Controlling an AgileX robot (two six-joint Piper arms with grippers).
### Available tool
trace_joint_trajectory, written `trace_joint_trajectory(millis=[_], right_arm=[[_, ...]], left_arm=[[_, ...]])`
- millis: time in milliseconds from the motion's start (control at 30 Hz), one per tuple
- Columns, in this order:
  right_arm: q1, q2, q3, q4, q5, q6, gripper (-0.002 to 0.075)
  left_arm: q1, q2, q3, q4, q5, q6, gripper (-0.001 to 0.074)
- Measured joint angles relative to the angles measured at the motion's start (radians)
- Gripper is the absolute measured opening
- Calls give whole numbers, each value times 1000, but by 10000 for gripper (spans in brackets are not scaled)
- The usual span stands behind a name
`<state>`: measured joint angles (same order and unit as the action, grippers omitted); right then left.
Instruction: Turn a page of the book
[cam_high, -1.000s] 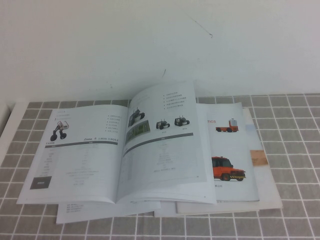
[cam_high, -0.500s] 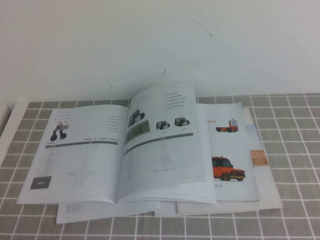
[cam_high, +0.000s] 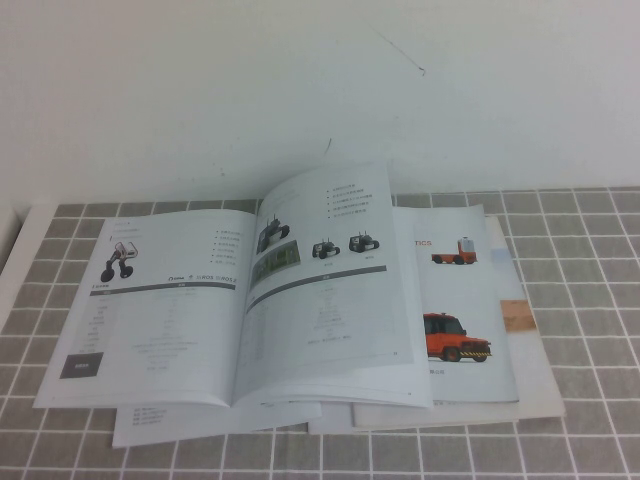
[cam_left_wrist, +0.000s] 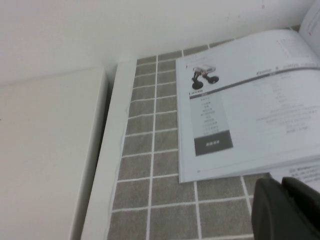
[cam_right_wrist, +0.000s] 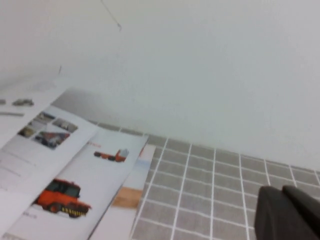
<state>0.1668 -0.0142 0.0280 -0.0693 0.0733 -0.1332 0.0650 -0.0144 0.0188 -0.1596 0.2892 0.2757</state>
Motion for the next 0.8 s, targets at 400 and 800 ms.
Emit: trace_joint_trajectory(millis=[400, 800], right_arm=[[0, 0, 0, 15, -170, 36, -2], [0, 0, 0, 16, -420, 14, -2]], left_arm=[[0, 0, 4, -95, -419, -32, -4], [0, 0, 4, -99, -626, -345, -4]])
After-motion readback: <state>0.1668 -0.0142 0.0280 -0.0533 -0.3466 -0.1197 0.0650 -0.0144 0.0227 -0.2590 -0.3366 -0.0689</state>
